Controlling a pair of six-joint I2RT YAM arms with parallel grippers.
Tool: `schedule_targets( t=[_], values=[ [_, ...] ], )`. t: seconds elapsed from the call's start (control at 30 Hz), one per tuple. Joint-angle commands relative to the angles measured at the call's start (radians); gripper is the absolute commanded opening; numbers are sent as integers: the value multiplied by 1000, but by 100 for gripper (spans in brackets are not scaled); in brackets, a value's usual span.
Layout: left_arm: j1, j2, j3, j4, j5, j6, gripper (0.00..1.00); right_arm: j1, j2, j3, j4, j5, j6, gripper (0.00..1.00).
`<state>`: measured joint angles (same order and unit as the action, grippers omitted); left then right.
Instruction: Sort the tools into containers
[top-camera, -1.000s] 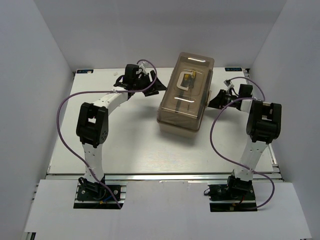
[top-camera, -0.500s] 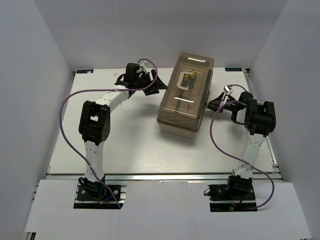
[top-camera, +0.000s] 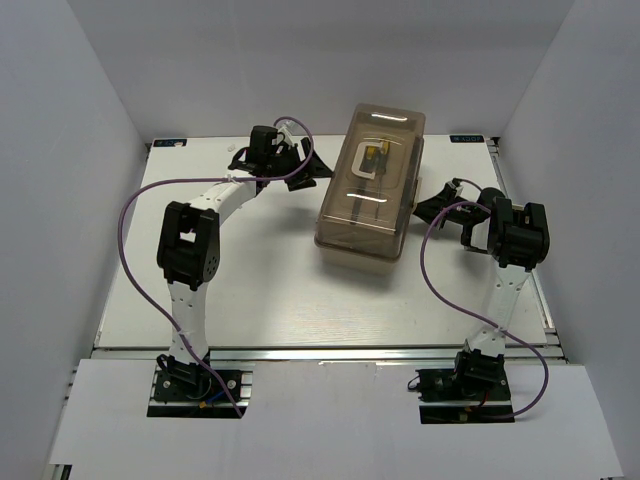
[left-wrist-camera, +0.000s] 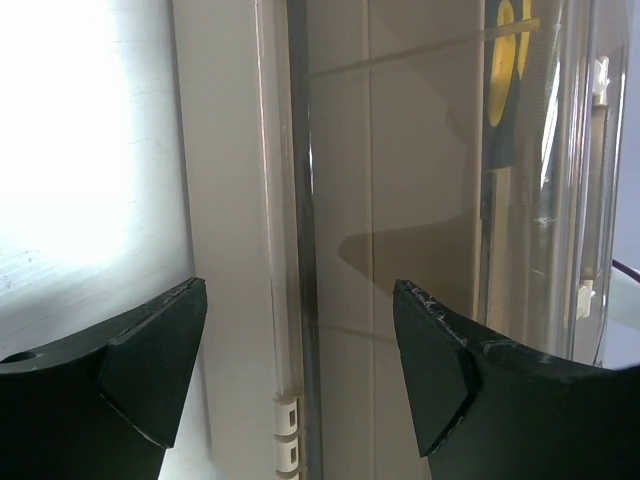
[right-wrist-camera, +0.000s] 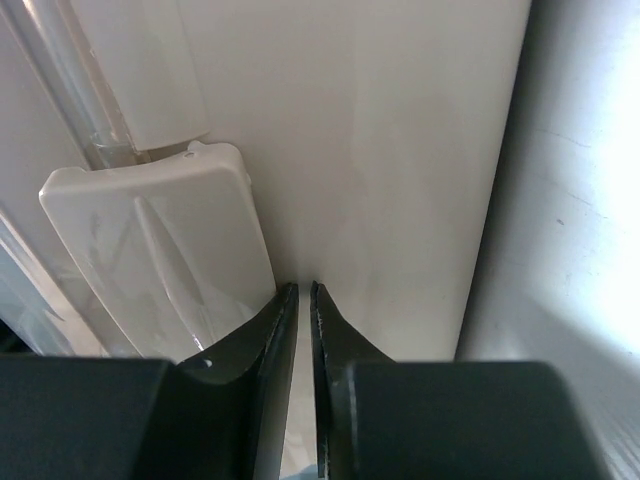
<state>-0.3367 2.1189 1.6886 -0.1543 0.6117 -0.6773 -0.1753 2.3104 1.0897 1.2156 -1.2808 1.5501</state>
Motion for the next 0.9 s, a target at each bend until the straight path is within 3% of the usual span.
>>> schedule_targets(
  t=[0.0, 0.73, 0.87],
  values=[
    [-42, -33, 37, 15, 89, -8, 86, 34, -48, 15, 668, 21, 110, 18],
    [-42, -34, 31, 91, 88, -91, 95, 33, -92, 13, 671, 144, 194, 15],
    [-42, -28, 39, 94, 88, -99, 98, 39, -121, 32, 604, 121, 136, 13]
  ],
)
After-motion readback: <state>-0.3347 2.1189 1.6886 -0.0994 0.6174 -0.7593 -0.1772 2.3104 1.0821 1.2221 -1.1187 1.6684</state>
